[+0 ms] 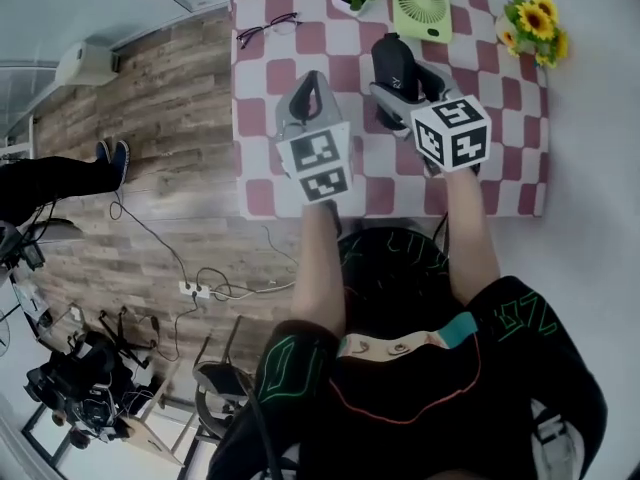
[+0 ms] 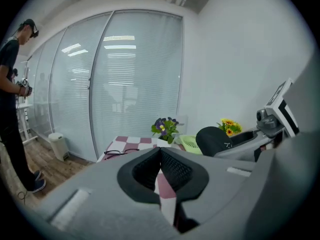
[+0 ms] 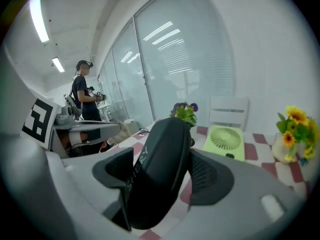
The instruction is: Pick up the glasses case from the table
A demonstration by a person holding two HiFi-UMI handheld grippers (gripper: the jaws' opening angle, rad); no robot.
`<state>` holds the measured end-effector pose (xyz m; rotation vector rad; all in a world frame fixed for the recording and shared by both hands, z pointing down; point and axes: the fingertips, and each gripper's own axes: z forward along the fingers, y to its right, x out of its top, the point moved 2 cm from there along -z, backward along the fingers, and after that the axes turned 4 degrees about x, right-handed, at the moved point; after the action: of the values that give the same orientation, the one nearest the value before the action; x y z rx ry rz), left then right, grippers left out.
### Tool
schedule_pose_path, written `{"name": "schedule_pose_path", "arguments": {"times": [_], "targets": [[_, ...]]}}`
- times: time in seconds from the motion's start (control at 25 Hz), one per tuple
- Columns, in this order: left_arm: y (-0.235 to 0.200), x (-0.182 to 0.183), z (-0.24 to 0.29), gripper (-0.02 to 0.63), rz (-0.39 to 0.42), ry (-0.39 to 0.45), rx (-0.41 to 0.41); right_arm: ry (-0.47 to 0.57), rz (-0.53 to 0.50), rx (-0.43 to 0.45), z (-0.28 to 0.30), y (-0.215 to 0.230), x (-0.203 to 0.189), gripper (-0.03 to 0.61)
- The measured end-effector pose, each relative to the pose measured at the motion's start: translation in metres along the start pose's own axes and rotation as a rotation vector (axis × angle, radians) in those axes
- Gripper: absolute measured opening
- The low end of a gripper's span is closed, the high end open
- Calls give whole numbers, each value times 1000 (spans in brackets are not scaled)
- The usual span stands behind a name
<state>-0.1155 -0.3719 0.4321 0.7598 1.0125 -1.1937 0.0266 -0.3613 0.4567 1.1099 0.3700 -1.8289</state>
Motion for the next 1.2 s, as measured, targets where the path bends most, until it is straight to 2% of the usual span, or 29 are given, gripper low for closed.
{"name": "schedule_pose_path", "arguments": {"times": [0.32, 0.72, 0.92, 1.2], "targets": [[58, 54, -7, 9, 45, 147, -58, 215, -98, -191, -81, 47, 47, 345], [126, 154, -12, 9, 135, 358, -164, 451, -165, -383, -180, 94, 115, 345], [144, 170, -12, 9, 166, 396, -198, 485, -167, -432, -202, 107, 119, 344], [148, 170, -9, 9, 180, 397, -211, 501, -159, -476, -212, 113, 115, 344]]}}
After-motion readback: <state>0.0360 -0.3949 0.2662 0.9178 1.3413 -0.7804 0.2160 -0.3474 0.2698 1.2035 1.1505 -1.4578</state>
